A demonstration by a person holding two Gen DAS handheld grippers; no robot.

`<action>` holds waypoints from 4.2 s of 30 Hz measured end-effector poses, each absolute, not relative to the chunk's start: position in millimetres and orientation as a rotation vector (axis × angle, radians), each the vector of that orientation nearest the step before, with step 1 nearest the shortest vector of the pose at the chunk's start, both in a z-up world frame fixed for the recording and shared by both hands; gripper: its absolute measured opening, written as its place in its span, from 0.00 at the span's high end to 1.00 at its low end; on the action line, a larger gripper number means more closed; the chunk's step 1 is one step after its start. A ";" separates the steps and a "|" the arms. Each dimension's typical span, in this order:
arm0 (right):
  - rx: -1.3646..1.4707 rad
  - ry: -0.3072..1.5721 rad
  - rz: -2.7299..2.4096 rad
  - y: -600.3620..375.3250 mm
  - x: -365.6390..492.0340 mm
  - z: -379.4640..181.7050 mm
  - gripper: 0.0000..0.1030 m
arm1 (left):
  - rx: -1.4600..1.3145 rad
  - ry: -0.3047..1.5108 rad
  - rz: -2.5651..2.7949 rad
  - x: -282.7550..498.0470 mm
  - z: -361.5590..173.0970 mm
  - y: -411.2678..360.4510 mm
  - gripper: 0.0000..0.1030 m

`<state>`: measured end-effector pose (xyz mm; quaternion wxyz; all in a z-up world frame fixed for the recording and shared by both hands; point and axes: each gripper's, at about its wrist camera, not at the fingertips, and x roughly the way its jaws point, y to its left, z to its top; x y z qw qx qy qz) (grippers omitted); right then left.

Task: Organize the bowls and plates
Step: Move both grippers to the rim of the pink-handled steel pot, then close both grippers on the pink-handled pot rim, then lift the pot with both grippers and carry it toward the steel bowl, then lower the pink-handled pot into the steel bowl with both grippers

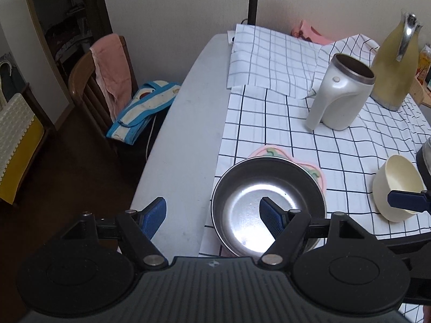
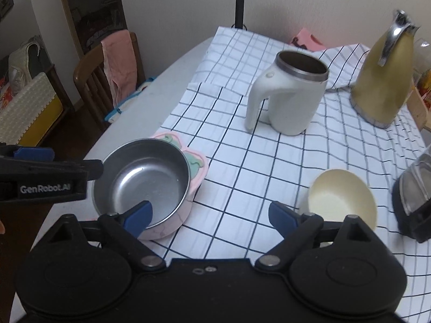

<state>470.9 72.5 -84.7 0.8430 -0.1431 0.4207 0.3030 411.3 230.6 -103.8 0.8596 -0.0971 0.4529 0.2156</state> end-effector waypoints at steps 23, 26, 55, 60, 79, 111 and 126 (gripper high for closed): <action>-0.226 1.012 0.672 101.4 501.0 -130.7 0.63 | -0.269 1.052 0.466 441.7 -154.8 248.9 0.82; -0.224 1.008 0.682 104.3 498.9 -128.6 0.75 | -0.268 1.057 0.458 440.7 -153.5 246.8 0.89; -0.293 0.991 0.635 53.8 421.9 -88.8 0.88 | -0.197 1.052 0.410 354.5 -101.3 166.6 0.95; -0.269 0.985 0.630 31.9 393.3 -68.3 0.88 | -0.178 1.035 0.400 322.2 -75.4 145.1 0.95; -0.229 0.950 0.582 -52.9 238.3 -9.1 0.88 | -0.164 1.026 0.289 171.3 -19.7 64.0 0.95; -0.208 1.046 0.538 -115.8 113.5 -99.8 0.88 | -0.112 1.105 0.209 61.5 -102.4 5.8 0.95; -0.216 1.071 0.507 -118.1 112.0 -116.7 0.87 | -0.099 1.124 0.175 64.7 -126.4 4.3 0.95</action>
